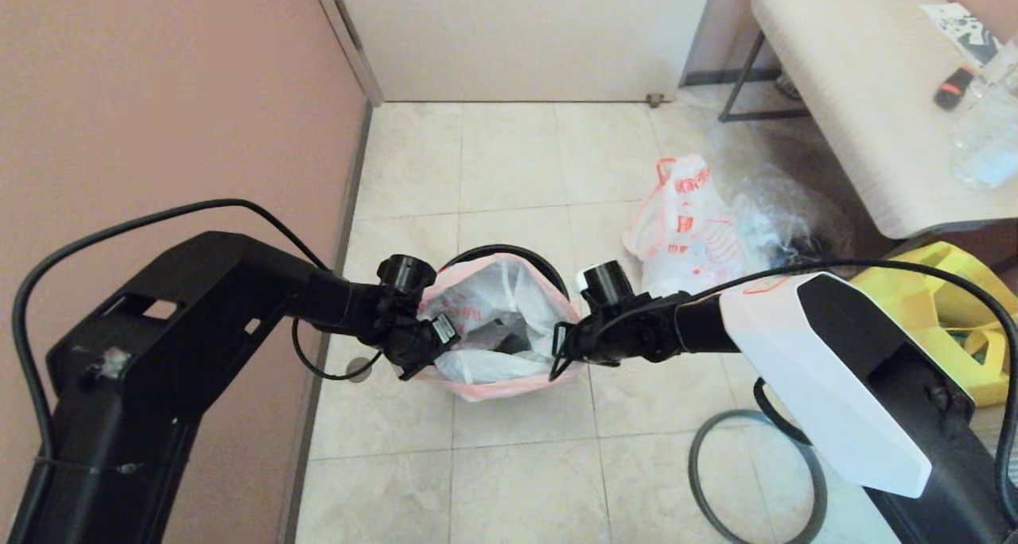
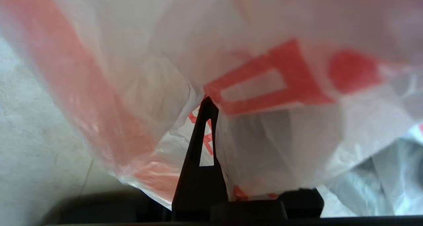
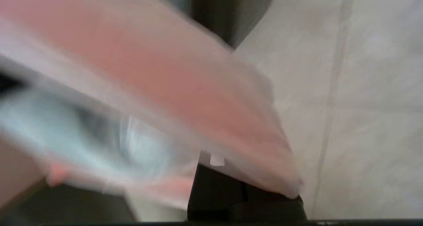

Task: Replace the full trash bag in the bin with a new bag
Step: Put the new garbage bag on the trash can

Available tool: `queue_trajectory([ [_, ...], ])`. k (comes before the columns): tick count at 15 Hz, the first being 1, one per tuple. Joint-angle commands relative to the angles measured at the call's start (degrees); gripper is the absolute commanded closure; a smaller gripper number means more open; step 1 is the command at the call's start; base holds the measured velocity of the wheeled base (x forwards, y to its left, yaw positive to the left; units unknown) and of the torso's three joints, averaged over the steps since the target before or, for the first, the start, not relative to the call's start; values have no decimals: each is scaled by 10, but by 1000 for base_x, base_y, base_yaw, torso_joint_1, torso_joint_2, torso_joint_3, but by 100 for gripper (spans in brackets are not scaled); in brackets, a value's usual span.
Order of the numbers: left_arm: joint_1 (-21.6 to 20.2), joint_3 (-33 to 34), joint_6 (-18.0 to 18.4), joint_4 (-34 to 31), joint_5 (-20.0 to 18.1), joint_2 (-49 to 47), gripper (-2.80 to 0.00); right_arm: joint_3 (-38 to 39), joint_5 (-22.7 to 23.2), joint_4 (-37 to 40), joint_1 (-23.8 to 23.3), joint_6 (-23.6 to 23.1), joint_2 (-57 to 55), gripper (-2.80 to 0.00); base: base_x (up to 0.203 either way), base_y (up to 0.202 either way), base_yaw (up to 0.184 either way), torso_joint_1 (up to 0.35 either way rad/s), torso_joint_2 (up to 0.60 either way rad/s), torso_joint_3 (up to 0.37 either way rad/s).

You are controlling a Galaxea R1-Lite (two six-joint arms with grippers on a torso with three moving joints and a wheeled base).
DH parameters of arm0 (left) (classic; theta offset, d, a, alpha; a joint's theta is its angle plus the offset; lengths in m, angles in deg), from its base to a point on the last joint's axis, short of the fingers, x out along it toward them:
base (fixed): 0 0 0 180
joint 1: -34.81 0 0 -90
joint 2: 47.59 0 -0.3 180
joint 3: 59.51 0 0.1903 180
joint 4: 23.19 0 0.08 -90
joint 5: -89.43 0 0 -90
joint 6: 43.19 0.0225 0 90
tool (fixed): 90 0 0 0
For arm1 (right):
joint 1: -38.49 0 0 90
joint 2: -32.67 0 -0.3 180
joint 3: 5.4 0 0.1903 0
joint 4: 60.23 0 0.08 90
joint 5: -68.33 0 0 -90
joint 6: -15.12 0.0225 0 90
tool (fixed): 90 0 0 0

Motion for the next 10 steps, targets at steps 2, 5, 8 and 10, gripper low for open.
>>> queue_trajectory([
  [2, 7, 15, 13, 1, -19, 12, 0, 0, -23, -5, -18, 0, -8, 0, 0, 0, 0, 0, 0, 0],
  [5, 10, 35, 36, 3, -48, 25, 0, 1, -65, -13, -26, 0, -7, 0, 0, 0, 0, 0, 0, 0],
  [8, 10, 65, 93, 3, -102, 39, 0, 1, -81, -19, -35, -1, 1, 0, 0, 0, 0, 0, 0, 0],
  [10, 21, 76, 131, 0, -108, 38, 0, 1, -81, -20, -40, -2, 5, 0, 0, 0, 0, 0, 0, 0],
])
